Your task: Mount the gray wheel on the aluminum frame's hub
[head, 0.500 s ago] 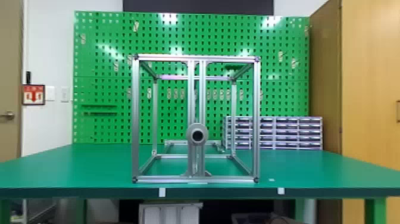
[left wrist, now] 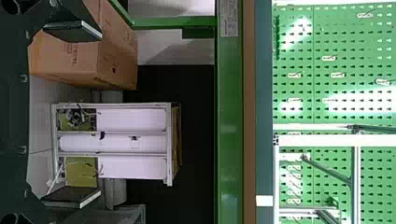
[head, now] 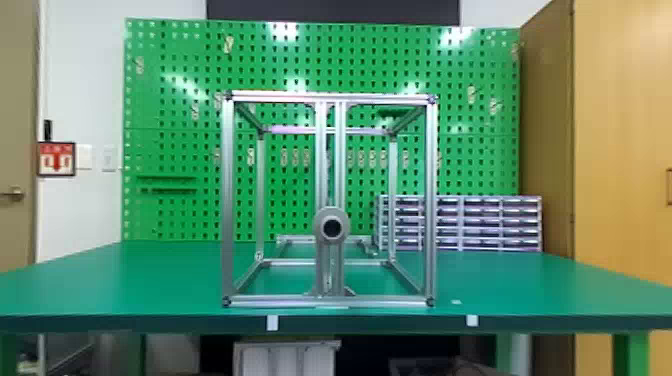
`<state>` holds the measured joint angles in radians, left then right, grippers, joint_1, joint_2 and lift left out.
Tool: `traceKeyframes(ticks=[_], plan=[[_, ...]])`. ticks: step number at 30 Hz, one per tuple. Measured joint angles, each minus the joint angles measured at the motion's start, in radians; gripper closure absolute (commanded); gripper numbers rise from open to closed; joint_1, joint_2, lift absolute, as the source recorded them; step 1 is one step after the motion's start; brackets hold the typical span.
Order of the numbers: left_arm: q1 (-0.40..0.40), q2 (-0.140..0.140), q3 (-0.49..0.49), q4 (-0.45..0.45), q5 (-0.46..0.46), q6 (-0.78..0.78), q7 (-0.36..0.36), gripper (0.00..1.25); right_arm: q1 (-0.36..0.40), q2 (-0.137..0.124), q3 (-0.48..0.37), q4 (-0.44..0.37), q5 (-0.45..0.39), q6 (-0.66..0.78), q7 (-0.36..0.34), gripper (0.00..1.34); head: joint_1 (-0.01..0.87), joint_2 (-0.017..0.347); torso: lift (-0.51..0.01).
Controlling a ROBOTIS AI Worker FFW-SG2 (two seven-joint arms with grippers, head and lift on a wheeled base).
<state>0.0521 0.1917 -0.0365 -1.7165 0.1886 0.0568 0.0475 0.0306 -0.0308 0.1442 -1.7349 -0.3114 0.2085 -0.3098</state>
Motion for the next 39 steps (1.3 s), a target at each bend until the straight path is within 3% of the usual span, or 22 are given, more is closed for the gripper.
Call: traceKeyframes(ticks=[21,30,39], plan=[[0.000,0.000,0.001,0.000,0.001,0.000,0.000,0.12,-0.007,-0.001,0.003,-0.001,-0.007,0.015,0.000,1.15,-0.005,0.006,-0.499],[0.000,0.000,0.003,0.000,0.002,0.000,0.000,0.12,-0.032,-0.001,0.009,-0.056,-0.014,0.102,-0.003,1.16,-0.005,0.006,-0.499],[0.002,0.000,0.004,0.000,0.003,0.001,0.000,0.12,-0.084,-0.008,0.031,-0.154,-0.071,0.249,-0.125,1.16,-0.005,0.006,-0.499]])
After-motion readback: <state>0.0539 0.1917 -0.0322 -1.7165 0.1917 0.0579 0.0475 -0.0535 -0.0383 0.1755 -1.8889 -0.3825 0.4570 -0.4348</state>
